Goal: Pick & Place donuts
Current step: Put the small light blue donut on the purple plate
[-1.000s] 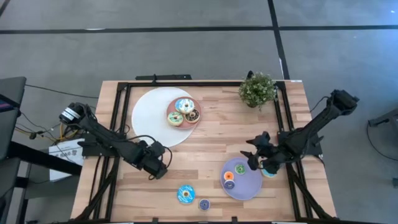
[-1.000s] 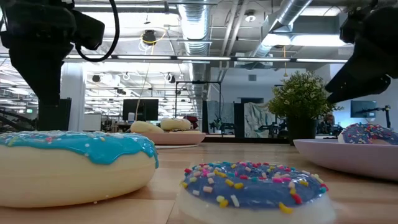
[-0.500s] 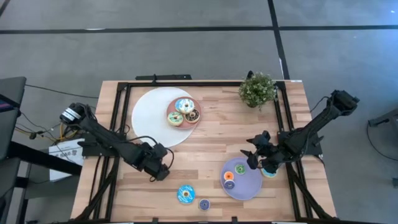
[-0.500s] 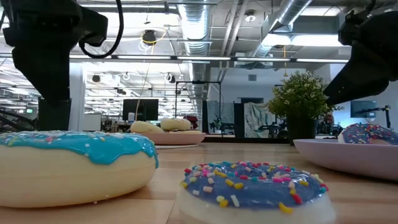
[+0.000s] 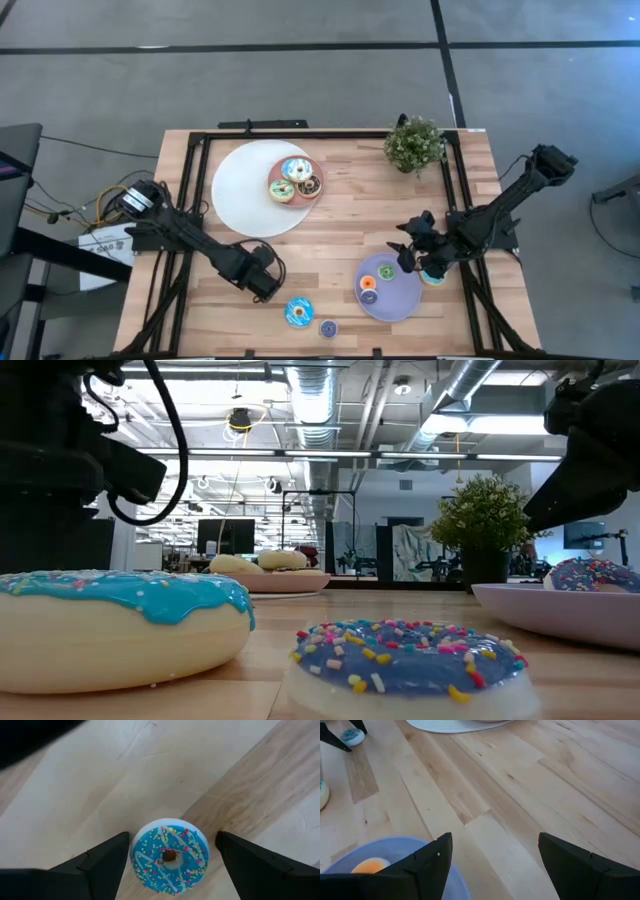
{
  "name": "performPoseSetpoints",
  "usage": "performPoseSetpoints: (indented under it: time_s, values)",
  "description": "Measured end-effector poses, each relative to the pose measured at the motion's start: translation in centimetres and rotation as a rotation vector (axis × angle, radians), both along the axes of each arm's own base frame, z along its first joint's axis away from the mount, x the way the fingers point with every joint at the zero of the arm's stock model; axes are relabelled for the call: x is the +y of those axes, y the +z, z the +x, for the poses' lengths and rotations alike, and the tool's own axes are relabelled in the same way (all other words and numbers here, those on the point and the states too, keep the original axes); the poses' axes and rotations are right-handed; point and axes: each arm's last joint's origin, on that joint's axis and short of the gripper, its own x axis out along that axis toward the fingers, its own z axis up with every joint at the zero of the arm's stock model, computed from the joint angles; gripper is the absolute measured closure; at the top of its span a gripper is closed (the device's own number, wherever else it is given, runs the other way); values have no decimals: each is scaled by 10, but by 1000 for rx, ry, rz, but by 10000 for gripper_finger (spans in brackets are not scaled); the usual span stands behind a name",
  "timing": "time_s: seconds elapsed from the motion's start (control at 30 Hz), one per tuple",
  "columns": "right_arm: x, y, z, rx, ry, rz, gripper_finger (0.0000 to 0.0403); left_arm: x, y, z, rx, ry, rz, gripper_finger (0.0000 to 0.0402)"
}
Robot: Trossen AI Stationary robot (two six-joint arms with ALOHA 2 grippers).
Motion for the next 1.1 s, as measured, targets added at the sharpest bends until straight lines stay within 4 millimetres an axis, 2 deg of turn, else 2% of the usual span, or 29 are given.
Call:
performPoseSetpoints:
  time_s: [0.23, 0.57, 0.73, 0.9, 1.1]
  values:
    - [0, 0, 0, -6, 0, 5, 117, 0, 1, -1, 6, 16, -10, 102]
    - [0, 0, 1, -7, 0, 6, 117, 0, 1, -1, 13, 30, -19, 156]
    - [1, 1, 1, -12, 0, 10, 117, 0, 2, 0, 16, 36, -22, 169]
    - [1, 1, 1, -18, 0, 15, 117, 1, 20, 12, 31, 19, 23, 172]
    - [1, 1, 1, -18, 0, 14, 117, 8, 57, 42, -106, -67, 127, 172]
